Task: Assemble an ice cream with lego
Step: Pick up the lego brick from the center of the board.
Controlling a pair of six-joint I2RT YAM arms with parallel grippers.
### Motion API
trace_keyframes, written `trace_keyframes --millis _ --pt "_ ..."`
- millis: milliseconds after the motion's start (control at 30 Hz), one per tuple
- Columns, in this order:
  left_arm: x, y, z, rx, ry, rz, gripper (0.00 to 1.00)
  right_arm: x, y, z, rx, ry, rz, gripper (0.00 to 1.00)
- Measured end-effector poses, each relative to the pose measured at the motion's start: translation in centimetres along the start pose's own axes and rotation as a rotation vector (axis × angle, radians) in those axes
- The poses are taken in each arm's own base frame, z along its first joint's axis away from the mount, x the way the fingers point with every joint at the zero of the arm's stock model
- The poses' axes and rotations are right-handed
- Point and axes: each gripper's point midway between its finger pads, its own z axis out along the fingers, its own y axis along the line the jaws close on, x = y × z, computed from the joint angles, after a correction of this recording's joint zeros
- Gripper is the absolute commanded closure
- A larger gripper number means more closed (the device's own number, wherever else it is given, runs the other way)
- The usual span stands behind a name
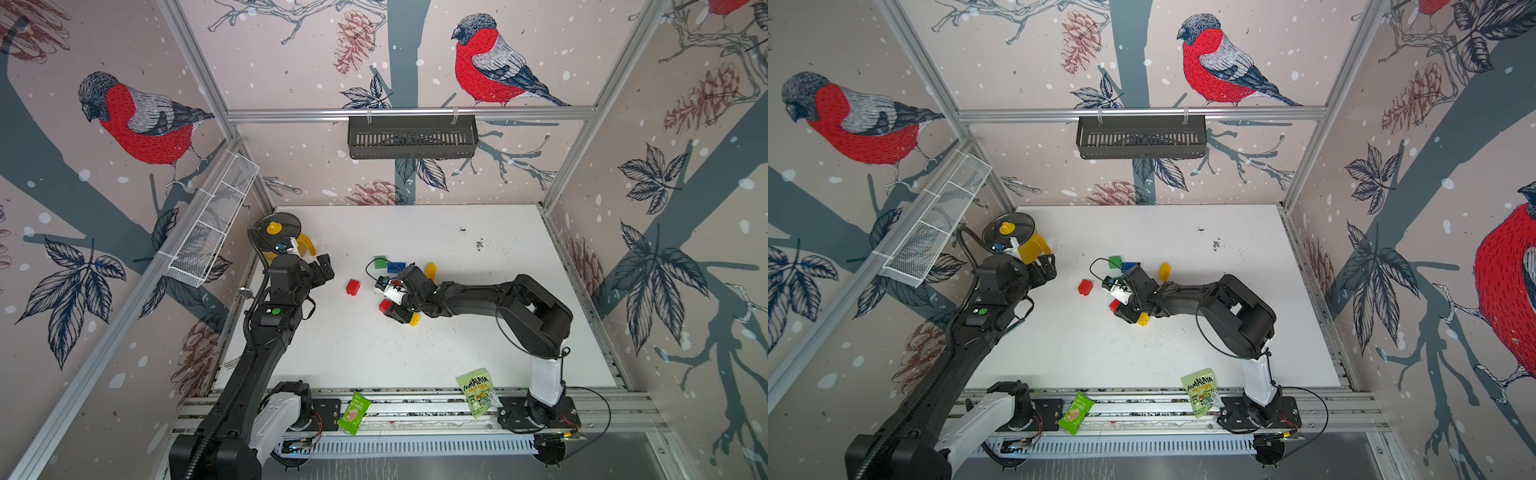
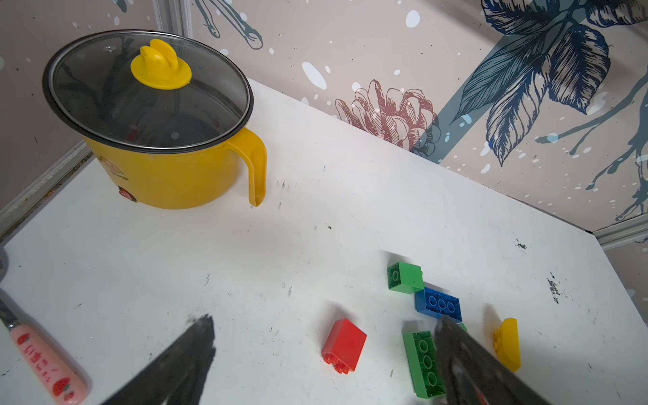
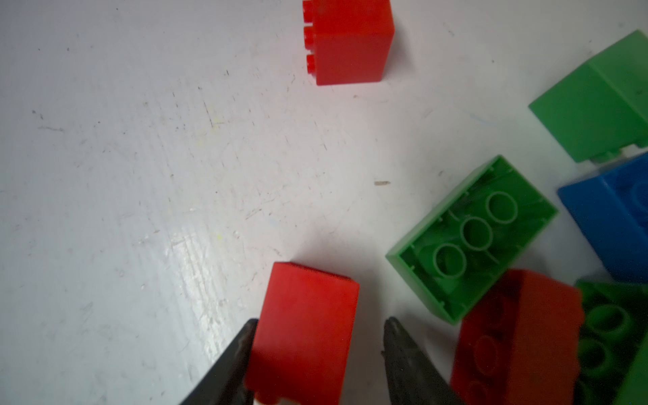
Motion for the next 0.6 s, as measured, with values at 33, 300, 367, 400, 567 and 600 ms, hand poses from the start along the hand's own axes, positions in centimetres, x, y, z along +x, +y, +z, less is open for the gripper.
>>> trace_keyframes --millis 33,300,367,400,567,600 --pt "0.0 0.0 0.0 -0.001 0.0 0.0 0.03 -0.1 0.0 0.1 0.001 -0.005 0.001 0.49" --pt "0.0 0.1 0.0 -0.003 -0.002 0.0 0.03 -0.5 -0.2 0.4 0.027 -0.03 0.024 0.68" --pt "0.0 0.1 0.0 -0.003 -0.002 0.0 0.03 -0.7 -0.4 0.2 0.036 -0.031 0.031 0.73" --pt "0.0 0.1 0.0 -0.003 -0.002 0.0 0.03 -0.9 -0.6 0.0 0.038 -0.031 0.037 0.74" --pt "0.1 0.0 0.0 0.004 0.004 0.0 0.03 -4.3 -2.1 -4.1 0.06 -0.091 0.105 0.78" --pt "0.2 -0.1 0.1 0.01 0.009 0.0 0.03 -5.0 -2.6 -5.5 0.069 -0.106 0.129 0.78"
